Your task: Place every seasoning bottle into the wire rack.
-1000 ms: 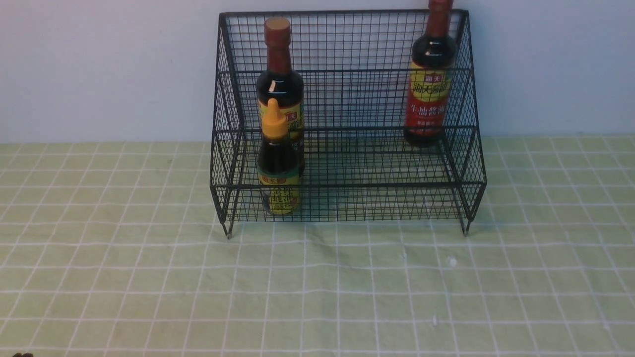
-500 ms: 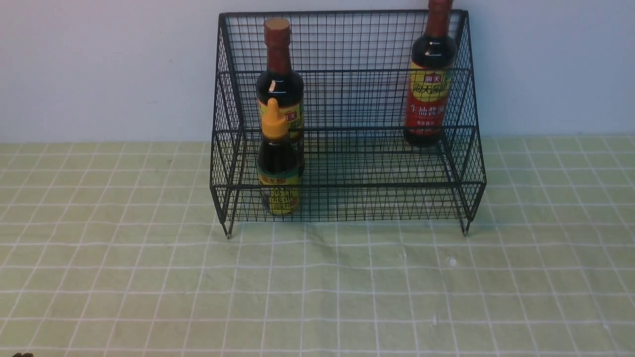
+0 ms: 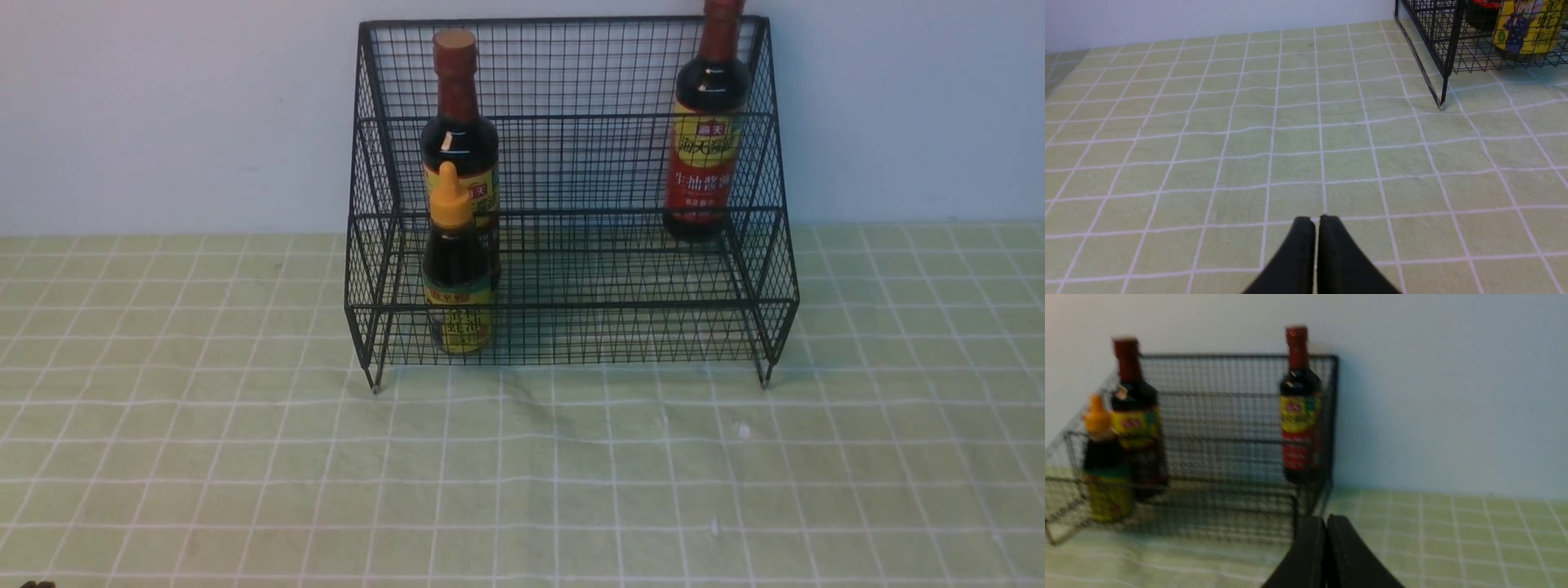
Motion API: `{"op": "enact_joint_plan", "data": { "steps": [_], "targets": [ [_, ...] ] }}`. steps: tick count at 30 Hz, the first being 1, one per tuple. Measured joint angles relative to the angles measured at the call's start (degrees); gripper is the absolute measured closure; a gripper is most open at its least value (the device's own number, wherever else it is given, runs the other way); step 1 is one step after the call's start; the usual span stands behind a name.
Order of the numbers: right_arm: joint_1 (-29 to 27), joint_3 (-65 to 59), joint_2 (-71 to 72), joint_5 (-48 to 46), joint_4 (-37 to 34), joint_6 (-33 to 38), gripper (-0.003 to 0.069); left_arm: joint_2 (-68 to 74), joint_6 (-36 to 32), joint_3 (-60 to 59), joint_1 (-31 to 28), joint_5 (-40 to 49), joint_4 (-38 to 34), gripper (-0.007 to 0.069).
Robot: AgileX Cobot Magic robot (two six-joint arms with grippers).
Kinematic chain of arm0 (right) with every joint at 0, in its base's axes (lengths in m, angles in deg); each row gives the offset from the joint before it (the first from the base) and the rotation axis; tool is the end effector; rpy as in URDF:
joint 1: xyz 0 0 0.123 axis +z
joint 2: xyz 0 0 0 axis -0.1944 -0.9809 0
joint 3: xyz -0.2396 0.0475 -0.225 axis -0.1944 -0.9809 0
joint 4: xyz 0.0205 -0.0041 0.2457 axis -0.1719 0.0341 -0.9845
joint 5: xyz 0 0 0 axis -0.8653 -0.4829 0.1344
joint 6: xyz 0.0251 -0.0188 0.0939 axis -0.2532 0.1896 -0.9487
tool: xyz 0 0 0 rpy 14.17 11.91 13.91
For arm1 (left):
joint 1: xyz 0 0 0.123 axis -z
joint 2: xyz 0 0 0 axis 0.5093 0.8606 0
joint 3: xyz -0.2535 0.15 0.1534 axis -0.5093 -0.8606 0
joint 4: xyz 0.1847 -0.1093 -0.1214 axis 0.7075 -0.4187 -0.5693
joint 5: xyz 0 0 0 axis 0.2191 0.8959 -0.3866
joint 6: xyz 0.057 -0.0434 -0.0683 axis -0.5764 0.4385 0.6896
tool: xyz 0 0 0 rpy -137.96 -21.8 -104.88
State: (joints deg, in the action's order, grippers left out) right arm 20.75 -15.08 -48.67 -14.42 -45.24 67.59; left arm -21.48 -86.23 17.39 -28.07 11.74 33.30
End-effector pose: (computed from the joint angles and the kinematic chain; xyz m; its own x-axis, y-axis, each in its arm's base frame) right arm -0.0022 -0.0039 0.2331 -0.1504 0.0176 -0.9885 -0.1252 0.9914 0.0367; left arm 0.0073 0.0031 0.1678 -0.3040 0.0574 -0.9510 0.0251 0.9983 0.0522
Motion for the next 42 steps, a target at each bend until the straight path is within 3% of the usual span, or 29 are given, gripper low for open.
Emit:
{"op": "enact_joint_plan", "data": {
  "steps": [5, 10, 42],
  "targets": [
    [-6.8, -8.1, 0.0, 0.0, 1.1, 0.0, 0.0672, 0.0, 0.0, 0.0, 0.0, 0.0, 0.0, 0.0631],
    [-9.5, -11.4, 0.0, 1.5, -0.4, 0.0, 0.0672, 0.0, 0.0, 0.0, 0.0, 0.0, 0.0, 0.0631],
    [-9.6, -11.5, 0.0, 2.4, -0.6, 0.0, 0.0672, 0.0, 0.0, 0.0, 0.0, 0.0, 0.0, 0.0631]
  ]
}}
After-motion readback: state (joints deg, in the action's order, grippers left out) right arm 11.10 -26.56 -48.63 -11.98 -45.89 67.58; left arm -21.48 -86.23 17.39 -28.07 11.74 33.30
